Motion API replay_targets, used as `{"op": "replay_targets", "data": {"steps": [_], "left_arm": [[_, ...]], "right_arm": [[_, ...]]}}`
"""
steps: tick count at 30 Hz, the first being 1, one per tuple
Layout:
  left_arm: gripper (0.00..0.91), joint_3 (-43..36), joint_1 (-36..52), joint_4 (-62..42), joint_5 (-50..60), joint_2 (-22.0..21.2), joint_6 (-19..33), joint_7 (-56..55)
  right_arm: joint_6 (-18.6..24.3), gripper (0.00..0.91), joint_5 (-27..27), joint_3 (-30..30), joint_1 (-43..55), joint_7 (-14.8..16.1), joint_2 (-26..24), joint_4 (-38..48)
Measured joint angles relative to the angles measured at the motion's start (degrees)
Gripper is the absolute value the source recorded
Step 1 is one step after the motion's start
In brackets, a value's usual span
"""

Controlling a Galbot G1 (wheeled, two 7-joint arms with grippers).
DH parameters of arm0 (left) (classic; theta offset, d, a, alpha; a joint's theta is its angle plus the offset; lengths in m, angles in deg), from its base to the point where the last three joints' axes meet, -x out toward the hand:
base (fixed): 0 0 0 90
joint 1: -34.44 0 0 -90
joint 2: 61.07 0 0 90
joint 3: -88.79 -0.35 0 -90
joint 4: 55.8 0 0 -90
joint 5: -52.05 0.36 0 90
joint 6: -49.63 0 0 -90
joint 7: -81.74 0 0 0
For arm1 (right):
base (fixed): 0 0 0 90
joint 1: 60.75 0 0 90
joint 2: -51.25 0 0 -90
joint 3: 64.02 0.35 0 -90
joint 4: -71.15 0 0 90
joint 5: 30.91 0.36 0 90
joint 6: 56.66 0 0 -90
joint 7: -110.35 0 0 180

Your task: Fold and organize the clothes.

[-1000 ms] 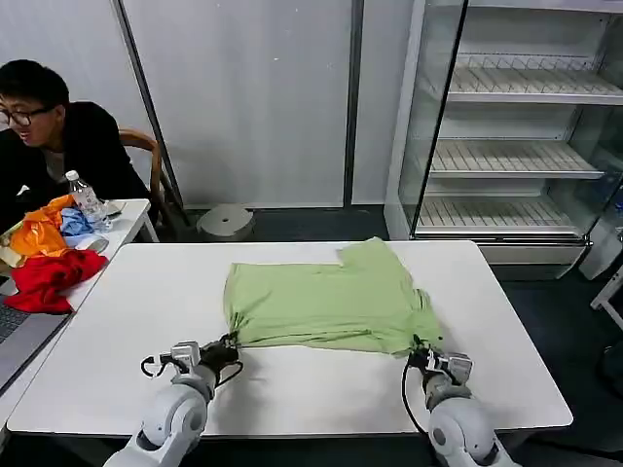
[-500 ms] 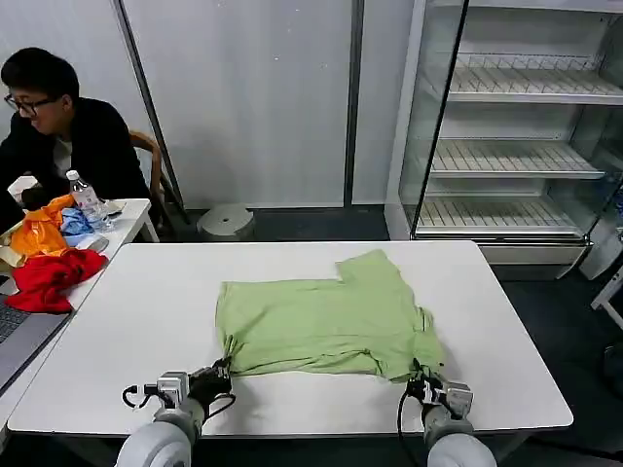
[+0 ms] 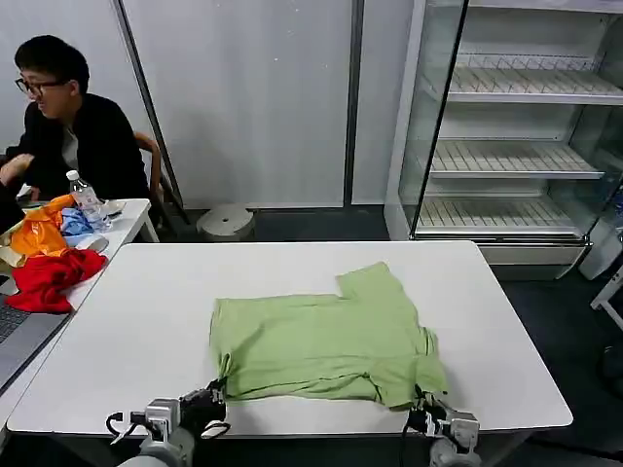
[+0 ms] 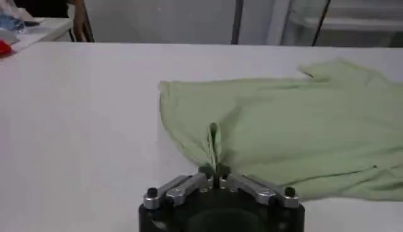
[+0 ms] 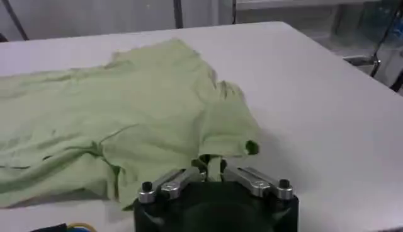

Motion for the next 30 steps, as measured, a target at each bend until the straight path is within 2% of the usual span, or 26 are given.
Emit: {"op": "replay_targets", "data": {"steps": [17,30], "left_arm": [[0.010,0.68,-6.04,6.35,-0.88,2.73,0.07,-3.18],[0.010,1.37,-7.67,7.43,-1.13,2.95,0.07,-5.76]], "right_arm": [[-1.04,0.000,0.55,-0.51,-4.68,-2.64,-1.53,-6.63],[-0.60,0.000,0.44,-0.12,-4.71,-3.17,-1.62,-7.13]]}}
